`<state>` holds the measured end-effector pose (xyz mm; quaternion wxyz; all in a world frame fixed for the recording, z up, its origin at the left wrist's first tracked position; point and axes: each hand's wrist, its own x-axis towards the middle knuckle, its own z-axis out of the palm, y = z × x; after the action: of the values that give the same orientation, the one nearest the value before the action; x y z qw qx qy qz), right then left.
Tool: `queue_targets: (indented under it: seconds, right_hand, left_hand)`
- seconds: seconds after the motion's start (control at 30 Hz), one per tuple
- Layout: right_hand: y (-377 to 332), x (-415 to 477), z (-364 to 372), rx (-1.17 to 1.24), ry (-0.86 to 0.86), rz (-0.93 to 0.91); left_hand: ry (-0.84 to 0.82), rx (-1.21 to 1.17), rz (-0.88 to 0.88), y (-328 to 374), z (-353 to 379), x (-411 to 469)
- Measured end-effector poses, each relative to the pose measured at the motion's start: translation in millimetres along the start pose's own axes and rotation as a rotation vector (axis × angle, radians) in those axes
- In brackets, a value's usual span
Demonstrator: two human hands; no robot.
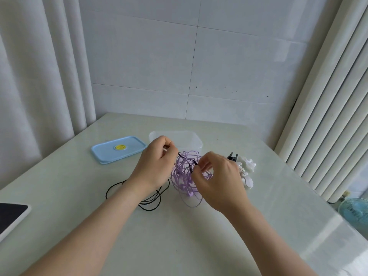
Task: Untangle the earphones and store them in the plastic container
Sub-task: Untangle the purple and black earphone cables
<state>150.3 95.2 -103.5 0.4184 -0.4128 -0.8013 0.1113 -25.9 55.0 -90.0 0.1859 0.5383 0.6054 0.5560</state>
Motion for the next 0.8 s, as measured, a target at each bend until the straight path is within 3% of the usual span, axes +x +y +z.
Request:
queue_targets:
  seconds: [0.3,0.8]
  right_hand:
    - [-2.8,0.9,-5.7,0.047,0.117,-0.102]
    - [1.6,4.0,-5.7,0.066,0.019,-0.115]
  left_hand:
    - [0.023,-0.056,0.028,2.3,1.4,-0.6]
    - [-0.147,-0.287,-0.191,6.4,-9.5,2.0]
